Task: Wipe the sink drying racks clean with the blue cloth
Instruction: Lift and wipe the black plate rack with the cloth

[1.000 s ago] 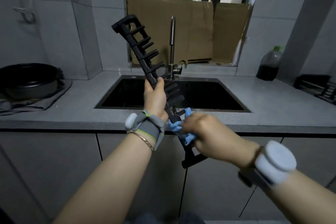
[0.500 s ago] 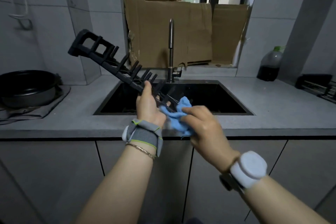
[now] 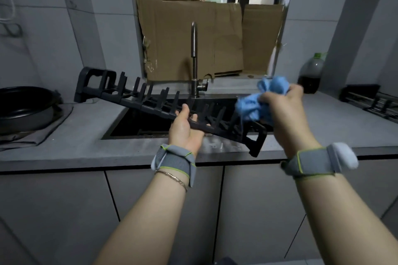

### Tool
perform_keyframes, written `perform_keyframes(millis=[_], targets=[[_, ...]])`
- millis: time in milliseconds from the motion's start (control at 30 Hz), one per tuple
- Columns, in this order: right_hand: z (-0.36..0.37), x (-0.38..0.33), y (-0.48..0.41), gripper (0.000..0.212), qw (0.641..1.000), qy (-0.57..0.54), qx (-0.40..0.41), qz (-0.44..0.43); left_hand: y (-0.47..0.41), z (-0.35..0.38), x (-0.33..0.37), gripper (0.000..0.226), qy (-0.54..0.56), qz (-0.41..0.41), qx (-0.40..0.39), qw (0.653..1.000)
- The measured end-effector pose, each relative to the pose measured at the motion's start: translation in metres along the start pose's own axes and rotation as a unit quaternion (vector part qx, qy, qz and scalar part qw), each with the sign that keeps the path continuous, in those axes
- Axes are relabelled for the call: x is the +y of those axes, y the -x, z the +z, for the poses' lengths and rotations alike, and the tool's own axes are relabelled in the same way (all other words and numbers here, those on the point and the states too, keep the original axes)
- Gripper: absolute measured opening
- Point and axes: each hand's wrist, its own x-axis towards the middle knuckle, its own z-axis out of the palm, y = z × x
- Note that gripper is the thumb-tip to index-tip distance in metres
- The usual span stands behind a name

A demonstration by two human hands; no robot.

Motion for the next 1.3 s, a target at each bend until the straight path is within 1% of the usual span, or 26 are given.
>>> perform_keyframes(millis=[67, 100, 167, 200, 267, 333, 400, 467, 533, 567, 600, 633, 667, 700, 733, 800, 833, 900, 967, 1000, 1033, 1100, 1167, 1200, 1233, 1300], targets=[[-0.004, 0.017, 0.003, 0.027, 0.996, 0.082, -0.036, 0.023, -0.005, -0.001, -0.001, 0.042, 0.017, -0.001, 0.001, 1.0], [-0.007, 0.024, 0.002, 0.02, 0.987, 0.158, -0.043, 0.007, -0.008, -0.002, -0.003, 0.046, 0.023, -0.008, -0.005, 1.0], [-0.008, 0.036, -0.001, 0.007, 0.937, 0.341, -0.056, -0.048, -0.009, -0.004, -0.006, 0.05, 0.004, -0.036, -0.034, 0.999], [-0.005, 0.041, 0.0, 0.008, 0.91, 0.405, -0.057, -0.07, -0.007, -0.004, -0.009, 0.051, -0.013, -0.05, -0.047, 0.998], [0.004, 0.056, 0.009, 0.02, 0.886, 0.449, -0.063, -0.098, 0.0, -0.003, -0.014, 0.053, -0.038, -0.06, -0.052, 0.996], [0.014, 0.069, 0.022, 0.027, 0.891, 0.431, -0.052, -0.133, 0.006, 0.002, -0.02, 0.054, -0.048, -0.057, -0.05, 0.996], [0.024, 0.08, 0.036, 0.026, 0.899, 0.386, -0.04, -0.202, 0.006, 0.003, -0.022, 0.055, -0.051, -0.047, -0.046, 0.996], [0.03, 0.081, 0.041, 0.027, 0.911, 0.301, -0.012, -0.281, 0.0, 0.002, -0.025, 0.055, -0.048, -0.044, -0.056, 0.996], [0.029, 0.068, 0.039, 0.023, 0.935, 0.175, 0.014, -0.309, -0.004, -0.004, -0.027, 0.066, -0.041, -0.051, -0.078, 0.995], [0.027, 0.061, 0.035, 0.02, 0.956, 0.104, 0.021, -0.274, -0.006, -0.006, -0.029, 0.072, -0.037, -0.061, -0.08, 0.994], [0.025, 0.053, 0.03, 0.018, 0.977, 0.03, 0.012, -0.212, -0.011, -0.008, -0.03, 0.076, -0.024, -0.072, -0.084, 0.994], [0.022, 0.047, 0.024, 0.018, 0.989, -0.027, -0.011, -0.146, -0.015, -0.01, -0.029, 0.074, -0.011, -0.072, -0.081, 0.994], [0.018, 0.043, 0.017, 0.018, 0.994, -0.041, -0.043, -0.097, -0.015, -0.008, -0.026, 0.067, 0.005, -0.064, -0.078, 0.995], [0.015, 0.043, 0.01, 0.017, 0.994, -0.014, -0.075, -0.073, -0.012, -0.004, -0.023, 0.055, 0.017, -0.051, -0.073, 0.996], [0.013, 0.043, 0.003, 0.015, 0.991, 0.048, -0.102, -0.071, -0.007, 0.001, -0.02, 0.044, 0.027, -0.045, -0.066, 0.996], [0.011, 0.048, -0.006, 0.013, 0.963, 0.215, -0.113, -0.113, 0.001, 0.009, -0.02, 0.037, 0.033, -0.047, -0.053, 0.997], [0.01, 0.052, -0.01, 0.012, 0.946, 0.275, -0.095, -0.143, 0.004, 0.011, -0.019, 0.044, 0.03, -0.05, -0.057, 0.997], [0.006, 0.058, -0.013, 0.015, 0.917, 0.344, -0.049, -0.196, 0.009, 0.014, -0.02, 0.055, 0.026, -0.053, -0.059, 0.997], [0.003, 0.063, -0.012, 0.017, 0.886, 0.4, 0.006, -0.236, 0.01, 0.014, -0.021, 0.054, 0.031, -0.05, -0.063, 0.996], [0.001, 0.067, -0.013, 0.017, 0.876, 0.412, 0.028, -0.248, 0.012, 0.014, -0.02, 0.052, 0.033, -0.045, -0.068, 0.996], [-0.001, 0.07, -0.012, 0.016, 0.878, 0.406, 0.039, -0.252, 0.013, 0.014, -0.02, 0.051, 0.033, -0.038, -0.072, 0.996], [-0.003, 0.077, -0.011, 0.014, 0.913, 0.328, 0.043, -0.239, 0.014, 0.012, -0.02, 0.051, 0.03, -0.023, -0.084, 0.996], [-0.004, 0.081, -0.013, 0.024, 0.968, 0.161, 0.06, -0.183, 0.014, 0.011, -0.019, 0.051, 0.023, -0.012, -0.092, 0.995], [-0.003, 0.082, -0.015, 0.034, 0.985, 0.071, 0.067, -0.141, 0.014, 0.012, -0.018, 0.051, 0.023, -0.006, -0.088, 0.996], [-0.003, 0.083, -0.016, 0.043, 0.991, 0.009, 0.071, -0.114, 0.016, 0.013, -0.017, 0.05, 0.028, -0.001, -0.081, 0.996], [-0.003, 0.085, -0.015, 0.053, 0.992, -0.034, 0.057, -0.109, 0.019, 0.015, -0.016, 0.046, 0.037, 0.007, -0.072, 0.997]])
